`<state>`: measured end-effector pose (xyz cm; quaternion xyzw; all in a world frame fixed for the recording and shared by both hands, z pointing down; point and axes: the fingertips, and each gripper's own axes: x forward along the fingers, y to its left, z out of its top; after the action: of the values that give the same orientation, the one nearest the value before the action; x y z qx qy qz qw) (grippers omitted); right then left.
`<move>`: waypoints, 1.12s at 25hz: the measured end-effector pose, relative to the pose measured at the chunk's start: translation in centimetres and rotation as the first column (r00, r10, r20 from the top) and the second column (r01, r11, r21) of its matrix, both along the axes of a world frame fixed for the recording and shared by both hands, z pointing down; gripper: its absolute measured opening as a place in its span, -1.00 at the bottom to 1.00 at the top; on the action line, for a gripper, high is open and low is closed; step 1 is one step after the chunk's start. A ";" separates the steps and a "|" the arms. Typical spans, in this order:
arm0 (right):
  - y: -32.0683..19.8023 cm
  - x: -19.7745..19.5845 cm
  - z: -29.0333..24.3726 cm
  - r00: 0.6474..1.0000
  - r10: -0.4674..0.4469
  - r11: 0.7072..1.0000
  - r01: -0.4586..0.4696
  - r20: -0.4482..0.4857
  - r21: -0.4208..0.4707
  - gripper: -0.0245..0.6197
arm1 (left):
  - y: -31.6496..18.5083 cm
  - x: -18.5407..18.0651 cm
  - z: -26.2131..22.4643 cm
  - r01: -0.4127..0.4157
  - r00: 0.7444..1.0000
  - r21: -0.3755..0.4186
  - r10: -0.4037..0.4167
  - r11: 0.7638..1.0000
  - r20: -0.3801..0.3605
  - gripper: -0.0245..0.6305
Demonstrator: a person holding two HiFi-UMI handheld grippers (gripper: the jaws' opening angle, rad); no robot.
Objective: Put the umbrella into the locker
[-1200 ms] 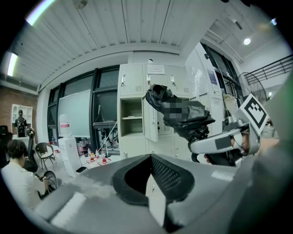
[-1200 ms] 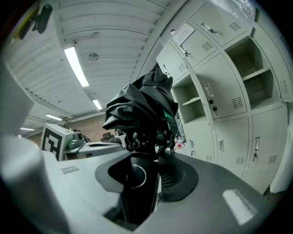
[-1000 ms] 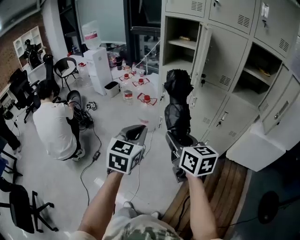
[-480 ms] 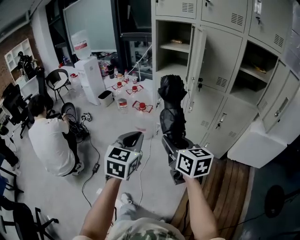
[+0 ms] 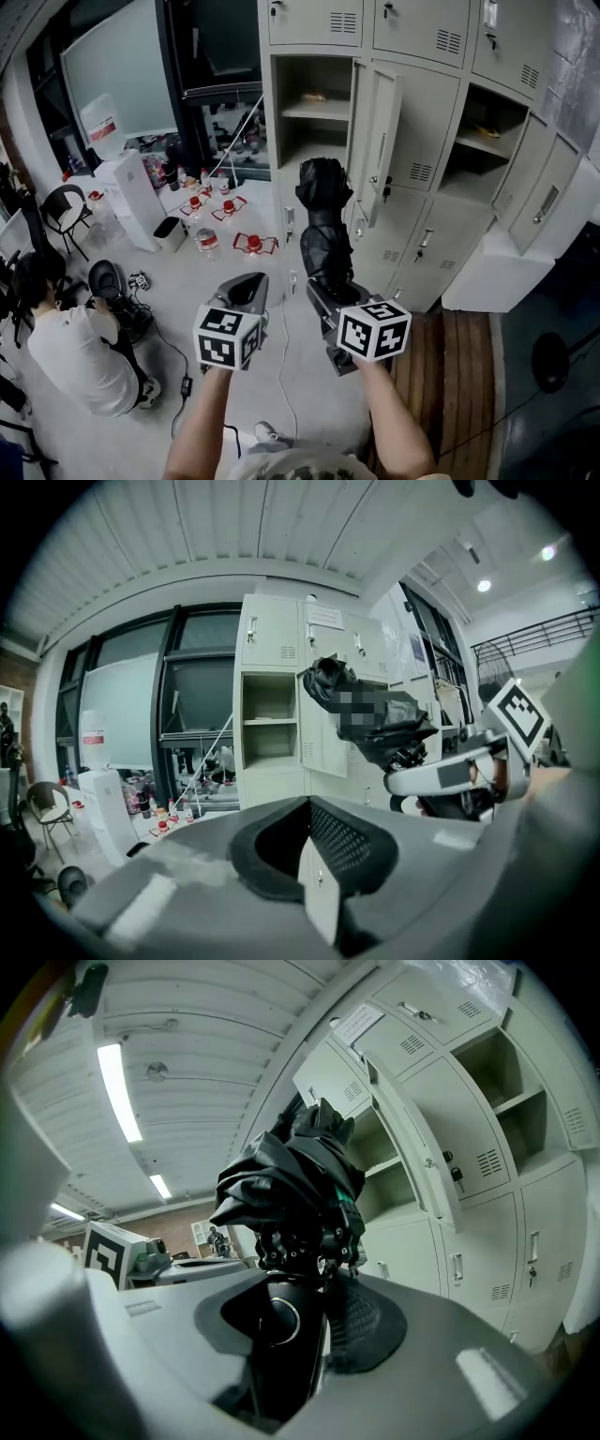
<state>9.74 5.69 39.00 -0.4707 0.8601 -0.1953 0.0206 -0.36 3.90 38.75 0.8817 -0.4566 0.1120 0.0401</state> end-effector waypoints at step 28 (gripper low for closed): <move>-8.9 -9.0 -0.1 0.979 0.202 0.979 -0.201 0.012 -0.037 -0.48 | -10.8 -7.2 0.2 -0.225 0.974 0.004 0.225 0.974 -0.029 -0.92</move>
<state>0.75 -3.20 38.93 -0.5542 0.8043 -0.2110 0.0386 -7.53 -6.87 39.00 0.9292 -0.3533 0.1029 0.0335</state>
